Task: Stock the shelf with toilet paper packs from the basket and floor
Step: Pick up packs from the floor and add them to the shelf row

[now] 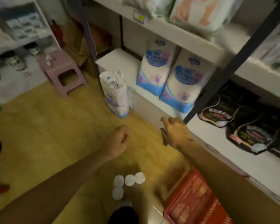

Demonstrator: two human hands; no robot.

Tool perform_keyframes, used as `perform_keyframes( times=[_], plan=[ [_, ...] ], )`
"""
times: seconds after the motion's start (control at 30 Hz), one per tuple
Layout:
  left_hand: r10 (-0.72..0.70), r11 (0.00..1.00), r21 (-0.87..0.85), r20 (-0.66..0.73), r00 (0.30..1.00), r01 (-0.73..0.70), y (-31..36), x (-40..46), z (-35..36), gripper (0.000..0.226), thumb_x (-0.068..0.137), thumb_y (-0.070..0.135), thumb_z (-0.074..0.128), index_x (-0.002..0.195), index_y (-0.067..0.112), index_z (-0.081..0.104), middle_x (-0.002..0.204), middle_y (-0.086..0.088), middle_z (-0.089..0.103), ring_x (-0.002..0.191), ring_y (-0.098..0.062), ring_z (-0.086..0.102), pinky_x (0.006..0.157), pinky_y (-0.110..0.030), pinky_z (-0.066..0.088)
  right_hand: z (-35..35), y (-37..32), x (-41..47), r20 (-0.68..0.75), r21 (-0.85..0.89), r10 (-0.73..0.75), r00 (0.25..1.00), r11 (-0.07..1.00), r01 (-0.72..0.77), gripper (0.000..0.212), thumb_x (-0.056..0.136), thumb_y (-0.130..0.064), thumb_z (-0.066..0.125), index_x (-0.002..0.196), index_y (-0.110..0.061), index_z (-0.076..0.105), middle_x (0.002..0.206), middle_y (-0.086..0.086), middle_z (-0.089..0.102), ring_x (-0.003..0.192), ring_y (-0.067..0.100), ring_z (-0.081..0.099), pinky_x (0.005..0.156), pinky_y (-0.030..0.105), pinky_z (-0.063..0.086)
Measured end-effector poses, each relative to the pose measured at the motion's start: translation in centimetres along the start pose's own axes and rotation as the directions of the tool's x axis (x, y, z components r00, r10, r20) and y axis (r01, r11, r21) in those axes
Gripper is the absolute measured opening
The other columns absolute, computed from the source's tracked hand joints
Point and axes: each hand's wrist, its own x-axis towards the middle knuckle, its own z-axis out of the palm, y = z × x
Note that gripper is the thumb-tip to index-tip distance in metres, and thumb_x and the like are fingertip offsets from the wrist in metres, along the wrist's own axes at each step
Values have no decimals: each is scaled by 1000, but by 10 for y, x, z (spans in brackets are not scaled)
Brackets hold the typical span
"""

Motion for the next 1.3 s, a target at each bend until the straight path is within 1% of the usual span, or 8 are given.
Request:
perform_keyframes(
  times=[0.13, 0.23, 0.4, 0.53, 0.7, 0.93, 1.07, 1.3],
  plan=[
    [-75, 996, 48, 49, 996, 73, -98, -24, 94, 24, 95, 16, 53, 117, 6, 55, 108, -6, 59, 85, -14, 55, 72, -20, 38, 137, -17, -15, 131, 13, -54, 990, 999, 53, 44, 99, -38, 45, 137, -16, 37, 127, 12, 53, 116, 33, 50, 90, 41, 45],
    [-132, 985, 122, 101, 986, 120, -159, -31, 154, 30, 97, 24, 49, 123, 9, 51, 112, -6, 58, 89, -22, 60, 77, -36, 50, 221, -28, -17, 176, 17, -98, 979, 995, 96, 46, 100, -40, 42, 139, -17, 33, 128, 11, 51, 118, 32, 47, 87, 39, 44],
    [-159, 979, 155, 148, 976, 136, -227, -41, 235, 24, 99, 16, 45, 117, 0, 49, 101, -11, 52, 75, -17, 46, 65, -24, 33, 335, -52, -20, 240, 76, -175, 955, 984, 161, 52, 99, -39, 44, 142, -16, 29, 130, 11, 49, 120, 31, 44, 90, 40, 43],
    [-244, 963, 163, 179, 953, 216, -274, -53, 276, 32, 100, 27, 44, 128, 10, 45, 123, -10, 51, 89, -21, 54, 71, -30, 43, 401, -70, -26, 310, 140, -225, 924, 972, 190, 55, 98, -37, 48, 143, -15, 27, 132, 11, 49, 120, 30, 43, 91, 40, 45],
    [-344, 928, 217, 187, 920, 303, -301, -64, 310, 42, 99, 32, 46, 136, 12, 42, 138, -11, 45, 112, -28, 55, 79, -28, 39, 452, -87, -27, 358, 159, -258, 898, 964, 213, 65, 97, -37, 51, 149, -17, 17, 137, 12, 46, 124, 31, 41, 91, 41, 43],
    [-417, 882, 333, 217, 882, 335, -328, -79, 344, 81, 84, 61, 57, 147, 20, 27, 141, -11, 34, 110, -31, 55, 82, -35, 45, 495, -94, -26, 513, 153, -304, 803, 953, 263, 88, 87, -49, 65, 151, -19, 13, 143, 13, 44, 128, 34, 41, 95, 44, 40],
    [-465, 872, 309, 279, 840, 380, -337, -80, 362, 111, 70, 72, 65, 153, 20, 12, 151, -16, 23, 130, -33, 40, 101, -43, 41, 521, -94, -31, 600, 89, -276, 751, 956, 280, 103, 78, -51, 73, 154, -23, 8, 149, 11, 37, 134, 34, 36, 101, 46, 33],
    [-487, 871, 254, 341, 804, 420, -341, -89, 384, 138, 50, 94, 34, 153, 12, -5, 149, -26, 26, 130, -39, 41, 102, -43, 37, 552, -103, -57, 511, -22, -172, 842, 977, 213, 55, 95, -23, 55, 144, -16, 32, 141, 15, 44, 128, 37, 41, 99, 48, 35]
  ],
)
